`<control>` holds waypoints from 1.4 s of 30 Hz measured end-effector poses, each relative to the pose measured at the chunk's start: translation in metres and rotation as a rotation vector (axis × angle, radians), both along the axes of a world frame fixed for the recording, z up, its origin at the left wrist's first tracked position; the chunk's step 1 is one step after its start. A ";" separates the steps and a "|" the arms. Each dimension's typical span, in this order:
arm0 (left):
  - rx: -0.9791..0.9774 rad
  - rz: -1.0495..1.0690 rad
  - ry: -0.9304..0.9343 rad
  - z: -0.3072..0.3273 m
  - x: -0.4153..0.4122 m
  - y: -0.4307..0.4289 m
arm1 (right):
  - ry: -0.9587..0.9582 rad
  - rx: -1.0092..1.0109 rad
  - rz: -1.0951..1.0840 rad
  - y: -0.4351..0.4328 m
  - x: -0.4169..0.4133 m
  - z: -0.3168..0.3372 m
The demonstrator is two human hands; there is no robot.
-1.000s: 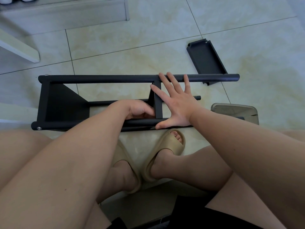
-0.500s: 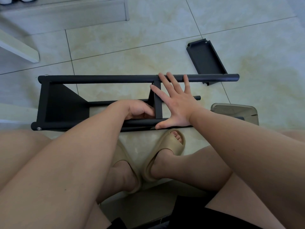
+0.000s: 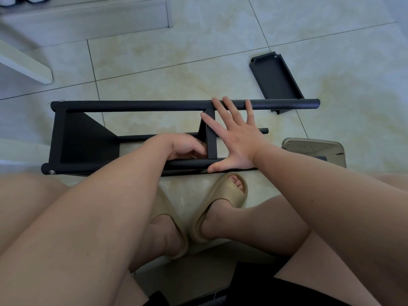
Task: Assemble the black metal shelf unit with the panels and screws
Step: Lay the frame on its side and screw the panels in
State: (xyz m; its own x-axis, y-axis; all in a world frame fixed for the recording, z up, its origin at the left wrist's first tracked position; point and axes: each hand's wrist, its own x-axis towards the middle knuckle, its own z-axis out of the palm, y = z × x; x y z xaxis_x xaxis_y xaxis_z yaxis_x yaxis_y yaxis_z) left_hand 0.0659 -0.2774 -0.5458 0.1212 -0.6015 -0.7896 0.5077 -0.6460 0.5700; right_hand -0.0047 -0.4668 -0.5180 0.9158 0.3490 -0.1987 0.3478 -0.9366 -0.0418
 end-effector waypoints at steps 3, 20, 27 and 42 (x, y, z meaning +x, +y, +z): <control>-0.001 0.014 0.006 0.001 0.001 0.000 | 0.002 0.001 -0.001 0.000 0.000 0.000; 0.006 0.027 -0.004 0.001 0.000 -0.001 | 0.004 0.005 -0.003 0.000 0.000 0.000; 0.046 -0.077 -0.017 -0.002 0.002 -0.001 | 0.013 0.005 -0.002 0.000 0.000 0.002; 0.029 -0.020 -0.051 -0.003 0.000 0.000 | 0.032 -0.014 -0.007 0.001 0.000 0.005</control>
